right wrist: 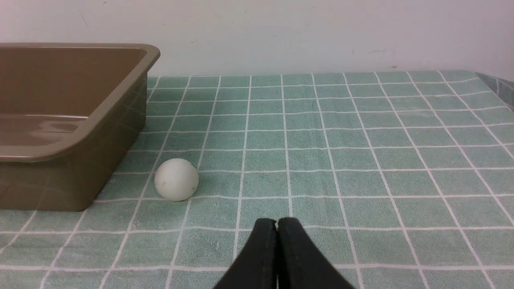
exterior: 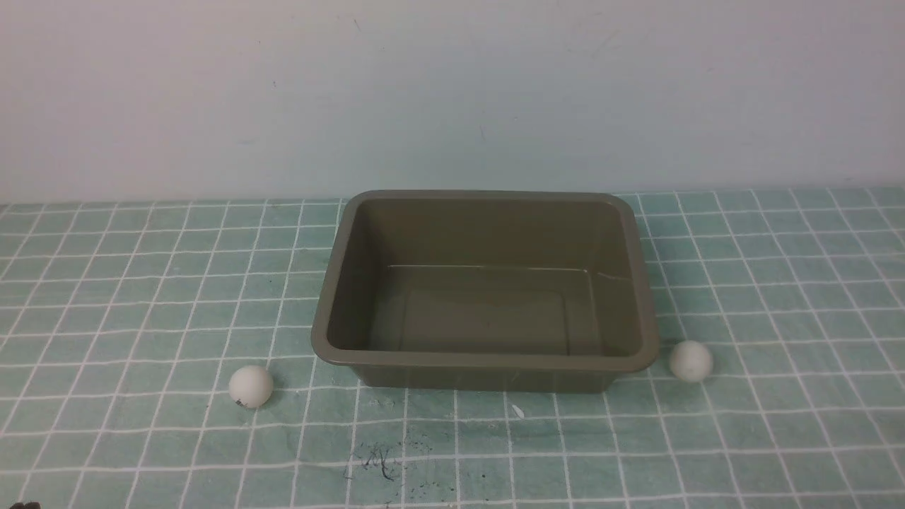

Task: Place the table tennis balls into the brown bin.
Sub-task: 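Reach for and grasp a ping pong ball on the table beside the basket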

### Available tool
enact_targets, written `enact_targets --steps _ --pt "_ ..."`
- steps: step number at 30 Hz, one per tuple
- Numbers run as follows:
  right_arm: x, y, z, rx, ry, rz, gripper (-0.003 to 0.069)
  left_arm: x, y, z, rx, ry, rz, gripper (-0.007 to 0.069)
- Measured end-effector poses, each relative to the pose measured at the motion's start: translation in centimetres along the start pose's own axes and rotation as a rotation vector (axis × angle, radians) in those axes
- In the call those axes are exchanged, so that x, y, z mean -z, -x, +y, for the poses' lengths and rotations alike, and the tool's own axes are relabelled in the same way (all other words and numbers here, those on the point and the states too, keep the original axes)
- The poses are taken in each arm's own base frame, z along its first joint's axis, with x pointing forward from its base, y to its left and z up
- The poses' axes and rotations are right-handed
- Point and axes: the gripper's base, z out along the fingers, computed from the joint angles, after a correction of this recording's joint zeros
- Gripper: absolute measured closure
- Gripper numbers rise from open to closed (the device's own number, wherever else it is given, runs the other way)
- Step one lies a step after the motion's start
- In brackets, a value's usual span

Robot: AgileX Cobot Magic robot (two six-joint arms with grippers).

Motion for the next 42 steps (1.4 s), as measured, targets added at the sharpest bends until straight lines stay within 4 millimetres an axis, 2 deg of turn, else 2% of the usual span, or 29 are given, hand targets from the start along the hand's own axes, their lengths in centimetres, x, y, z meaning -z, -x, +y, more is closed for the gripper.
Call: enact_targets --steps 25,28,31,34,37,39,42 --pt "0.0 0.0 0.0 0.000 0.000 0.000 0.0668 0.0 0.0 0.0 0.000 0.000 0.000 0.0629" --pt "0.0 0.0 0.0 0.000 0.000 0.000 0.0668 0.0 0.4 -0.2 0.096 -0.024 -0.047 0.0629" --pt "0.0 0.0 0.0 0.000 0.000 0.000 0.0668 0.2 1.8 -0.4 0.399 -0.088 -0.197 0.0629" --pt "0.0 0.0 0.0 0.000 0.000 0.000 0.0668 0.7 3.5 0.1 0.606 -0.112 -0.402 0.0629" --pt "0.0 0.0 0.0 0.000 0.000 0.000 0.0668 1.6 5.0 1.1 0.709 -0.097 -0.611 0.0629" --pt "0.0 0.0 0.0 0.000 0.000 0.000 0.0668 2.2 6.0 1.3 0.727 -0.097 -0.688 0.0629" --pt "0.0 0.0 0.0 0.000 0.000 -0.001 0.0668 4.2 9.8 1.1 0.652 -0.127 -0.760 0.0629"
